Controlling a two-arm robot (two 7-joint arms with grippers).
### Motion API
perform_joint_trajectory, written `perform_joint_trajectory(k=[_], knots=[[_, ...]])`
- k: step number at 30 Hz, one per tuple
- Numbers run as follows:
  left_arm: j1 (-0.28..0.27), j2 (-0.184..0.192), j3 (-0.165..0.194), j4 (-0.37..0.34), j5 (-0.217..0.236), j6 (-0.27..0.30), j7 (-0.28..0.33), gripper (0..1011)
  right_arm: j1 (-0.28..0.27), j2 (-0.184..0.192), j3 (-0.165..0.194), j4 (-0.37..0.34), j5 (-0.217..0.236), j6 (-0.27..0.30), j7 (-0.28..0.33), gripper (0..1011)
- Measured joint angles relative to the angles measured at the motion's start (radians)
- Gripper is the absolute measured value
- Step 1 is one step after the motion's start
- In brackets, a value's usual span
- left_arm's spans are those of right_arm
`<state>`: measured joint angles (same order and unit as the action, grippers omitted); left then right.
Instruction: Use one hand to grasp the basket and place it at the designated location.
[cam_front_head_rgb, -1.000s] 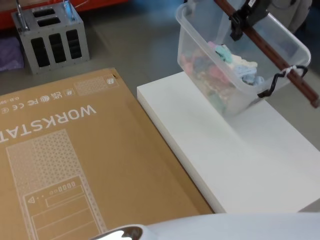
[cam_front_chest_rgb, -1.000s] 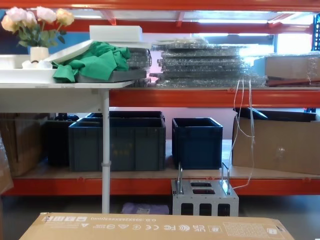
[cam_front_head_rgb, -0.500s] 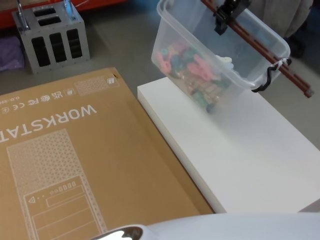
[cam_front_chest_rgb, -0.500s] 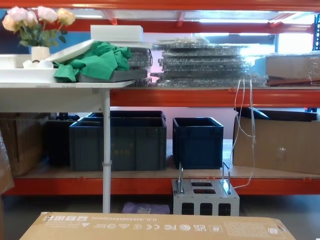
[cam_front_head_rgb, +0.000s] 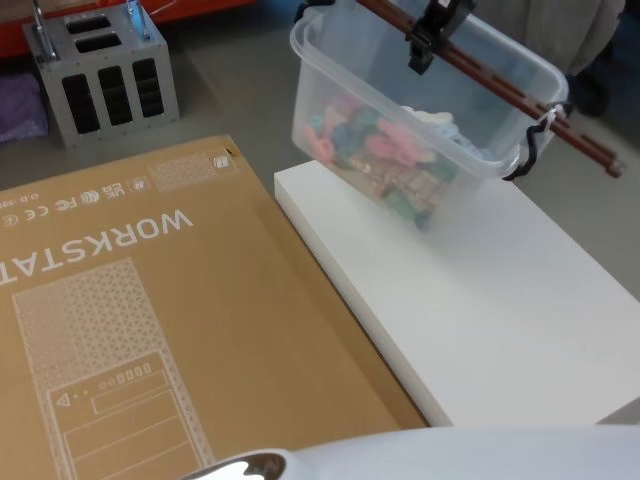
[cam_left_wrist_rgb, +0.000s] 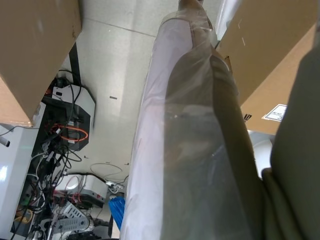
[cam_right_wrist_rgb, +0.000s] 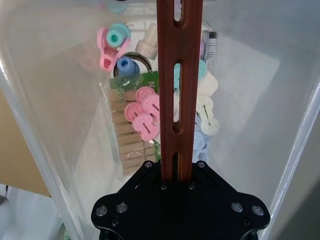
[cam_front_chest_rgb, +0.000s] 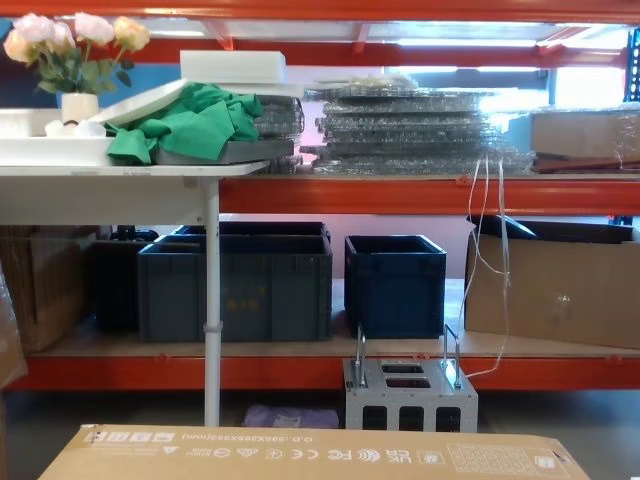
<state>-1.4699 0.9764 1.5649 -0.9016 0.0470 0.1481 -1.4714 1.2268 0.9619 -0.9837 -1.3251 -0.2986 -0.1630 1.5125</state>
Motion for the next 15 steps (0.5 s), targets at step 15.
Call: perform_joint_trajectory(k=[15], knots=[[0.000,0.000,0.000,0.000,0.000,0.000,0.000,0,0.032,-0.043,-0.059,-0.020,-0.022,-0.109,-0.005,0]])
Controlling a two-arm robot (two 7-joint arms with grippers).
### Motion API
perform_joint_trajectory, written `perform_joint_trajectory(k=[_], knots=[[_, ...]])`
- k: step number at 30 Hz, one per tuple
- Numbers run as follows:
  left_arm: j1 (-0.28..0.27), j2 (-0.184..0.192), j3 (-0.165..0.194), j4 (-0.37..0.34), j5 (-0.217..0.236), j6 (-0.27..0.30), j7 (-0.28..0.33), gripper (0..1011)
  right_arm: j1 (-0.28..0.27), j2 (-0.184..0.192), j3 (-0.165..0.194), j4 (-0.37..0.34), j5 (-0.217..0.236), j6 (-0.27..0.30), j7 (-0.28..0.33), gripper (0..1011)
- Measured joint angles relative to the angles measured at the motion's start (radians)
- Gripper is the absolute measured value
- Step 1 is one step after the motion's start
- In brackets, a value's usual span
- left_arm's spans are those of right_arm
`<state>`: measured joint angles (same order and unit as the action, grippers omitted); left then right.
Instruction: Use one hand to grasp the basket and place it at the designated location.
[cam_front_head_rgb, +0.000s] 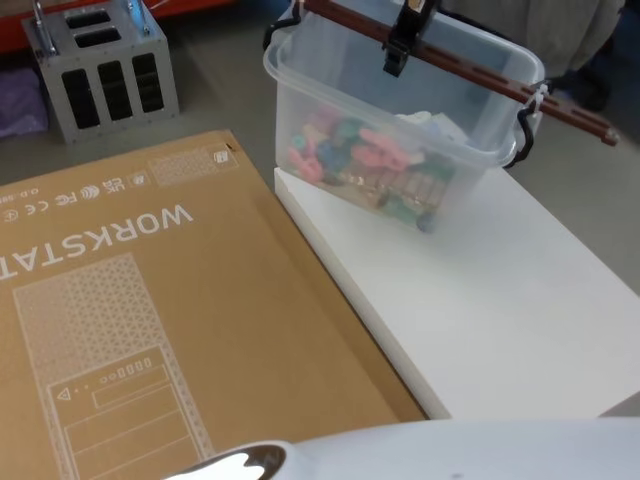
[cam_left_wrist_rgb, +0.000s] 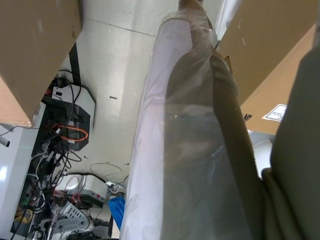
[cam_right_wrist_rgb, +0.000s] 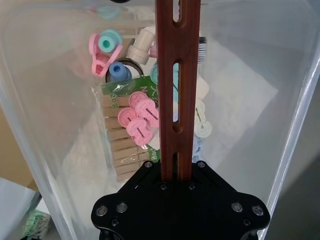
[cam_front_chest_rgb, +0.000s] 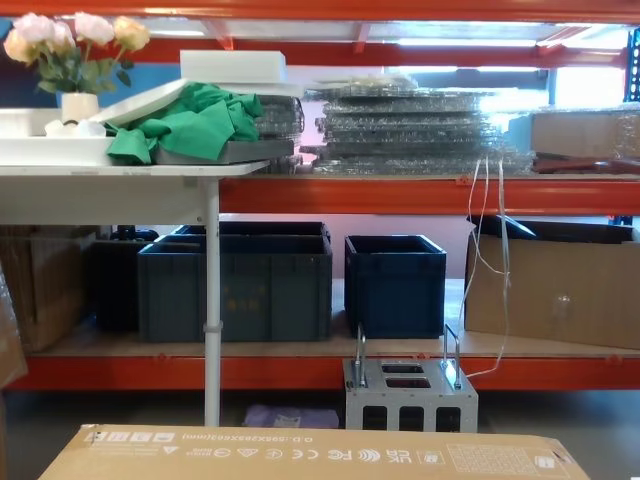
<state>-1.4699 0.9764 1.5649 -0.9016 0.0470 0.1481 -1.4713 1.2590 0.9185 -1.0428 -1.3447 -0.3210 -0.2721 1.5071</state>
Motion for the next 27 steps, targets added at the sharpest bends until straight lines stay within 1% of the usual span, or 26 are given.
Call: perform_joint_trajectory(k=[10,17,22,23,24,27], knots=[[0.000,0.000,0.000,0.000,0.000,0.000,0.000,0,0.012,-0.009,-0.028,-0.020,0.000,-0.028,-0.006,0],[0.000,0.000,0.000,0.000,0.000,0.000,0.000,0,0.016,-0.015,-0.050,-0.051,0.000,-0.060,-0.013,0],[0.000,0.000,0.000,0.000,0.000,0.000,0.000,0,0.017,-0.016,-0.072,-0.108,-0.002,-0.092,-0.023,0],[0.000,0.000,0.000,0.000,0.000,0.000,0.000,0,0.017,-0.016,-0.072,-0.108,-0.002,-0.092,-0.023,0],[0.000,0.000,0.000,0.000,0.000,0.000,0.000,0,0.017,-0.016,-0.079,-0.129,-0.003,-0.099,-0.024,0],[0.000,0.000,0.000,0.000,0.000,0.000,0.000,0,0.016,-0.016,-0.091,-0.159,-0.005,-0.110,-0.027,0]])
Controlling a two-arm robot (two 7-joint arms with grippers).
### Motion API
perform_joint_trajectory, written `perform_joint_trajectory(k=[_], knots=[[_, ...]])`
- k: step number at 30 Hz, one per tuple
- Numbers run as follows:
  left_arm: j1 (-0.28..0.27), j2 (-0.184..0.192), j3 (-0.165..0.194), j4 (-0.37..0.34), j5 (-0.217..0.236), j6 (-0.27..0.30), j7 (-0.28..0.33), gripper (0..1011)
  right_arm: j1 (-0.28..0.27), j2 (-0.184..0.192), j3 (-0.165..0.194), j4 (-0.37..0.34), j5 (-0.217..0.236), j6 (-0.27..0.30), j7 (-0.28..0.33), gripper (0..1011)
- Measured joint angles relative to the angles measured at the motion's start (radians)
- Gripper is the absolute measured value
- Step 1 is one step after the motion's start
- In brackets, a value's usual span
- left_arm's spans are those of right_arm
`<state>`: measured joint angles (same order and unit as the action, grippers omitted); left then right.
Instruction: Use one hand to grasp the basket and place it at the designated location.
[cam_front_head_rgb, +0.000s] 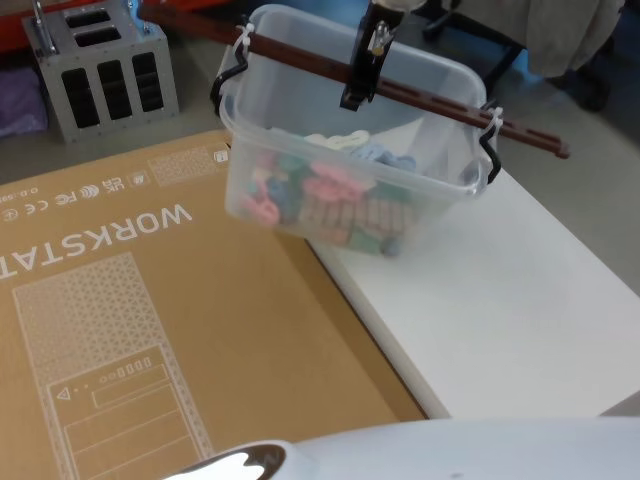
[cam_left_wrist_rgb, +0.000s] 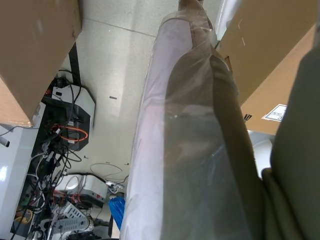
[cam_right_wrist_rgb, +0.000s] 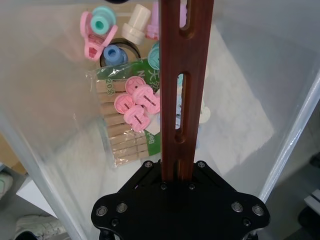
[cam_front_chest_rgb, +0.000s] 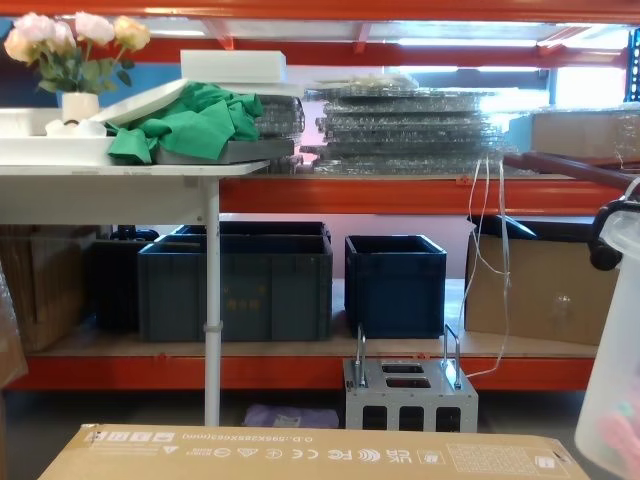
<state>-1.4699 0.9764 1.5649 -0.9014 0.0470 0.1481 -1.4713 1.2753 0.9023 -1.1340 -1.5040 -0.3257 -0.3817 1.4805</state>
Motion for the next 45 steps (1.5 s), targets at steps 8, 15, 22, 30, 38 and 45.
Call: perform_joint_trajectory(k=[8,15,22,30,38,45], knots=[[0.000,0.000,0.000,0.000,0.000,0.000,0.000,0,-0.001,0.004,-0.023,-0.060,-0.001,-0.017,-0.009,0],[0.000,0.000,0.000,0.000,0.000,0.000,0.000,0,-0.001,0.006,-0.046,-0.129,-0.002,-0.038,-0.020,0],[0.000,0.000,0.000,0.000,0.000,0.000,0.000,0,-0.003,0.002,-0.070,-0.174,-0.011,-0.062,-0.033,0],[0.000,0.000,0.000,0.000,0.000,0.000,0.000,0,0.001,-0.008,-0.095,-0.192,-0.019,-0.072,-0.044,0],[0.000,0.000,0.000,0.000,0.000,0.000,0.000,0,0.005,-0.018,-0.117,-0.217,-0.026,-0.079,-0.055,0],[0.000,0.000,0.000,0.000,0.000,0.000,0.000,0,0.007,-0.032,-0.150,-0.238,-0.055,-0.098,-0.069,0]])
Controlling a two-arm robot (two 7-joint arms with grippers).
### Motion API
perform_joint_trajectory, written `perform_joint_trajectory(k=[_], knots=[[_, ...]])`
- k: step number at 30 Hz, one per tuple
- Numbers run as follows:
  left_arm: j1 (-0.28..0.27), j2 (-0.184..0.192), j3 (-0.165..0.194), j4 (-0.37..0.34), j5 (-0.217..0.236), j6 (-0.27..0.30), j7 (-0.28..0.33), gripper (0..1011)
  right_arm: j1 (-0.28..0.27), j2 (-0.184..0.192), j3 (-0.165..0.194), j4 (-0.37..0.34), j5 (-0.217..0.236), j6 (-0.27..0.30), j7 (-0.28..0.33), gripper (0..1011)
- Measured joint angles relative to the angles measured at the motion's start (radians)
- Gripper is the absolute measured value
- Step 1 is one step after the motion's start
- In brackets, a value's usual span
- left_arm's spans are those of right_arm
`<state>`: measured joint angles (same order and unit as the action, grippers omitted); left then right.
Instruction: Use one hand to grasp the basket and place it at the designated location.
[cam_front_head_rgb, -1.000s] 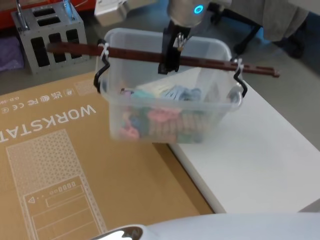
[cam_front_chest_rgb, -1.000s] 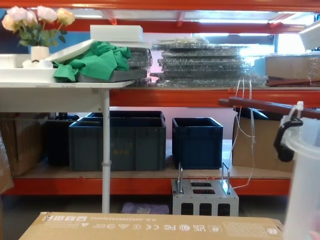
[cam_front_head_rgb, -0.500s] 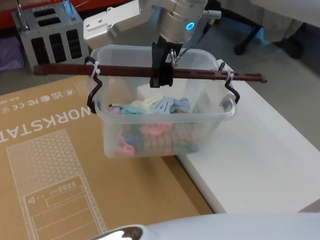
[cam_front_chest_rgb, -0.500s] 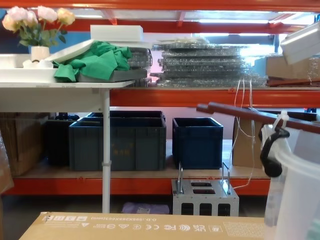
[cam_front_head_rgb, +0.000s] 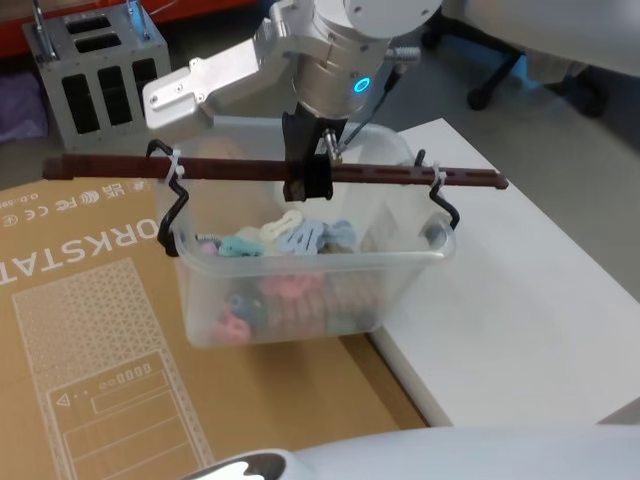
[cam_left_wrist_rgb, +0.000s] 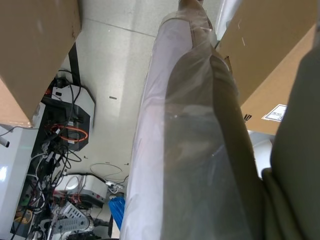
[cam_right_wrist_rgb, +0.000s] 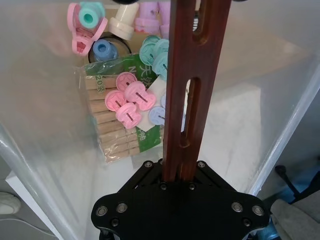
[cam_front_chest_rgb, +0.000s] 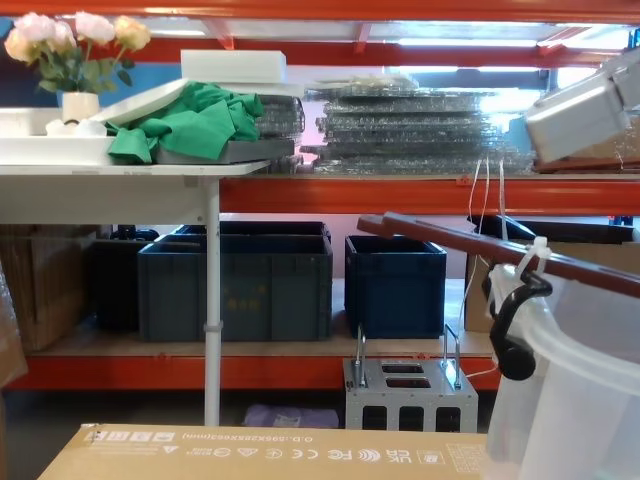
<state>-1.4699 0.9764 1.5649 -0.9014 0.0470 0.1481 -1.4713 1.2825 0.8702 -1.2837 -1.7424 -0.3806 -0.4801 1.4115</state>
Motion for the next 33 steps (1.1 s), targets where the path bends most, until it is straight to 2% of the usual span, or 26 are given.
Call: perform_joint_trajectory(k=[12,20,30,33], knots=[[0.000,0.000,0.000,0.000,0.000,0.000,0.000,0,0.003,-0.017,-0.039,-0.026,-0.027,-0.003,-0.017,0],[0.000,0.000,0.000,0.000,0.000,0.000,0.000,0,-0.003,-0.062,-0.079,-0.020,-0.058,0.009,-0.031,0],[0.000,0.000,0.000,0.000,0.000,0.000,0.000,0,-0.013,-0.095,-0.120,-0.028,-0.098,0.020,-0.058,0],[0.000,0.000,0.000,0.000,0.000,0.000,0.000,0,-0.016,-0.118,-0.135,-0.033,-0.120,0.030,-0.066,0]])
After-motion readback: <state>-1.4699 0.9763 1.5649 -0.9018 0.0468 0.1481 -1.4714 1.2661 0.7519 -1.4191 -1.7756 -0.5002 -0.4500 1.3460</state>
